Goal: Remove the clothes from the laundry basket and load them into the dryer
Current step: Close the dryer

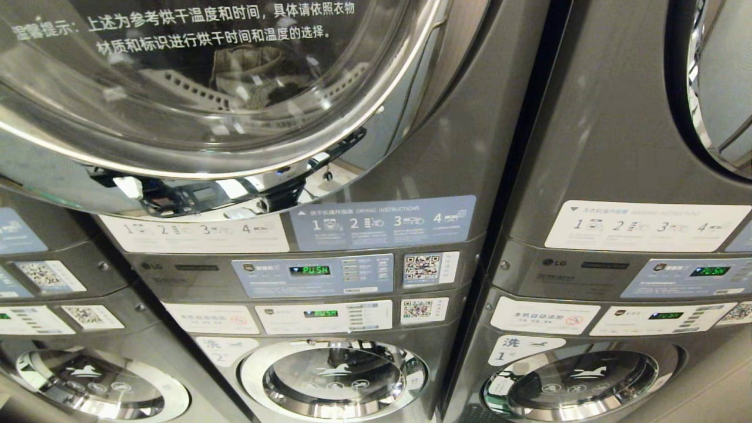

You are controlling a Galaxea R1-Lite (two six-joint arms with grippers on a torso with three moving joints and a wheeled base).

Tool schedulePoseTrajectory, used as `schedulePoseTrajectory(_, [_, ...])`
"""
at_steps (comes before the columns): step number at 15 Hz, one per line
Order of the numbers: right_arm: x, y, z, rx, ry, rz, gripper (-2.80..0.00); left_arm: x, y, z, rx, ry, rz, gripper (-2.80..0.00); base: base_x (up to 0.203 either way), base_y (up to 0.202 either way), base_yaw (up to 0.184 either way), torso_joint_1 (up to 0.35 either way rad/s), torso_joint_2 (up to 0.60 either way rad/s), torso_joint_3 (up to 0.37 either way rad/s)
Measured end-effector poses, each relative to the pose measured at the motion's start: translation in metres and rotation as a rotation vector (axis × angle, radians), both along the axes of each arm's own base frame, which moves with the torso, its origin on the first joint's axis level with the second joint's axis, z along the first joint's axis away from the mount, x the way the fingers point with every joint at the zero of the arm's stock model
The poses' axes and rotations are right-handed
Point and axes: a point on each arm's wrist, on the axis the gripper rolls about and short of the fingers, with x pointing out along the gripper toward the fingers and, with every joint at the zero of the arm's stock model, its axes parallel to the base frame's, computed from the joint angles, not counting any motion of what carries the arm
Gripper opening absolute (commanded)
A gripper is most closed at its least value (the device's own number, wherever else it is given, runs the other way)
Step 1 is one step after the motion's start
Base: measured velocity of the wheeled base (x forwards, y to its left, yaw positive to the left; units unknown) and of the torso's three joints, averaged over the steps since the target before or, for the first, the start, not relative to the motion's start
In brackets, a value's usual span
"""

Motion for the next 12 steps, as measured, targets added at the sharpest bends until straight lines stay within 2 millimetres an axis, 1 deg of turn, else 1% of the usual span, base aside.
schedulePoseTrajectory(1, [-0.001, 0.000, -0.001, 0.006, -0.049, 0.001, -2.80, -0.006, 0.000, 0.018, 0.008, -0.060, -0.010, -2.80, 0.000, 0.000, 0.000, 0.000, 0.00, 0.000])
schedulePoseTrajectory(3, [-0.003, 0.000, -0.002, -0.005, -0.085, 0.009, -2.80, -0.021, -0.001, 0.066, 0.023, -0.178, -0.023, -2.80, 0.000, 0.000, 0.000, 0.000, 0.00, 0.000])
schedulePoseTrajectory(4, [-0.004, 0.000, -0.002, -0.009, -0.092, 0.011, -2.80, -0.025, -0.001, 0.093, 0.031, -0.216, -0.024, -2.80, 0.000, 0.000, 0.000, 0.000, 0.00, 0.000])
schedulePoseTrajectory(5, [-0.004, 0.000, -0.003, -0.009, -0.098, 0.010, -2.80, -0.023, -0.001, 0.124, 0.041, -0.236, -0.023, -2.80, 0.000, 0.000, 0.000, 0.000, 0.00, 0.000])
schedulePoseTrajectory(6, [-0.005, 0.000, -0.003, 0.001, -0.103, 0.007, -2.80, -0.018, -0.001, 0.153, 0.052, -0.256, -0.018, -2.80, 0.000, 0.000, 0.000, 0.000, 0.00, 0.000])
schedulePoseTrajectory(7, [-0.005, -0.001, -0.002, 0.022, -0.109, 0.004, -2.80, -0.008, -0.001, 0.186, 0.064, -0.280, 0.001, -2.80, 0.000, 0.000, 0.000, 0.000, 0.00, 0.000])
schedulePoseTrajectory(10, [-0.005, -0.001, -0.003, 0.049, -0.107, -0.008, -2.80, 0.025, 0.001, 0.280, 0.081, -0.427, 0.101, -2.80, 0.000, 0.000, 0.000, 0.000, 0.00, 0.000])
schedulePoseTrajectory(12, [-0.005, -0.001, -0.002, 0.057, -0.108, -0.009, -2.80, 0.046, 0.003, 0.321, 0.091, -0.499, 0.152, -2.80, 0.000, 0.000, 0.000, 0.000, 0.00, 0.000])
